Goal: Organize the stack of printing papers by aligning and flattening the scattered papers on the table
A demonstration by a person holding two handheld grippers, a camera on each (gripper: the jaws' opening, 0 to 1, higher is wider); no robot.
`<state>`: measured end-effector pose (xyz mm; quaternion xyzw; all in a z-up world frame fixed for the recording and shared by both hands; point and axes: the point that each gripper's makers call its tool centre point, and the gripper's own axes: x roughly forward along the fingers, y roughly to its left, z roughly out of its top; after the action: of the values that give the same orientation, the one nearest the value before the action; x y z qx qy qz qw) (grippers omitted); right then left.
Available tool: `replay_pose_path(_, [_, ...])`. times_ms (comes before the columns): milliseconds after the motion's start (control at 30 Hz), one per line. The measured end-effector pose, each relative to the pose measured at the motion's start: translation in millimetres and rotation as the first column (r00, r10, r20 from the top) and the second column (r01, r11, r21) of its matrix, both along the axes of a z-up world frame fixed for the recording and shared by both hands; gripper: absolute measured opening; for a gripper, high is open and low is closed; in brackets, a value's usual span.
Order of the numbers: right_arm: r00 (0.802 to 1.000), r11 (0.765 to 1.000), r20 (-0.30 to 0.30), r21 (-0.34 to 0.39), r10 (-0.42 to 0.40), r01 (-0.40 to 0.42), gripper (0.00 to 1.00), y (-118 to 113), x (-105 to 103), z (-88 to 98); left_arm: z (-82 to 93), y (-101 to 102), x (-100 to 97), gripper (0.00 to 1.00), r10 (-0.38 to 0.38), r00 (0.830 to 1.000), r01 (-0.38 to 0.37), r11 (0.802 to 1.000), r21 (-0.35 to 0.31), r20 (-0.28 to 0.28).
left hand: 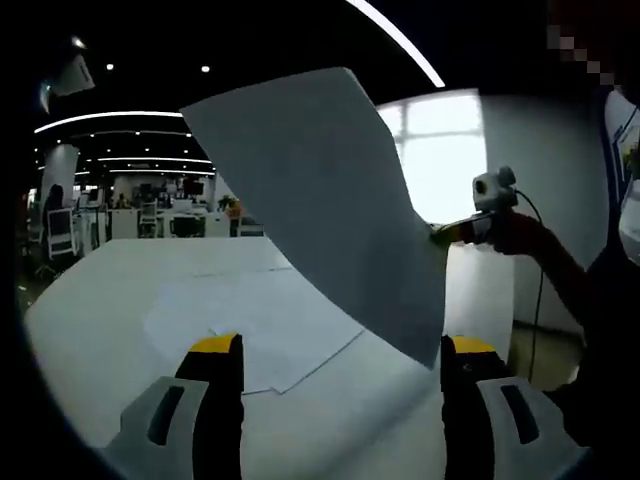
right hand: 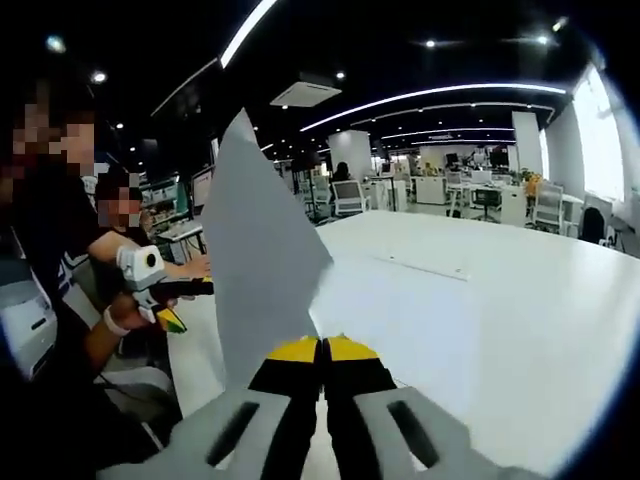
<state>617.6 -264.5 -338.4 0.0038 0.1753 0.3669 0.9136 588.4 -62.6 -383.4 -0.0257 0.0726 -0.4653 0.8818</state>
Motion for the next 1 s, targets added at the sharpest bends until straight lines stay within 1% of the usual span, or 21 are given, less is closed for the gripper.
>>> replay_pose_path(267, [1.0, 1.0, -0.008, 0.003, 0.02, -0.02, 0.0, 9.9, -2.3, -3.7, 6.1, -2.3, 2.0, 0.83, 0.001, 1.0, -0.001, 1.0, -0.015, 0.013])
replay_pose_path(567, [0.999, 0.999, -0.017, 0.028, 0.034, -0.034, 0.0, 18.5, -2.4, -5.6, 12.5, -1.5, 3.6, 0.83, 0.006, 1.0, -0.005, 1.0, -0.023, 0.027])
replay_pose_path(1000, [0.999, 0.999, -0.027, 0.032, 0.042, -0.041, 0.0, 22.8, -1.1, -9.2, 19.5, 1.3, 7.2, 0.83, 0.01, 0.999, -0.008, 1.0, -0.026, 0.042])
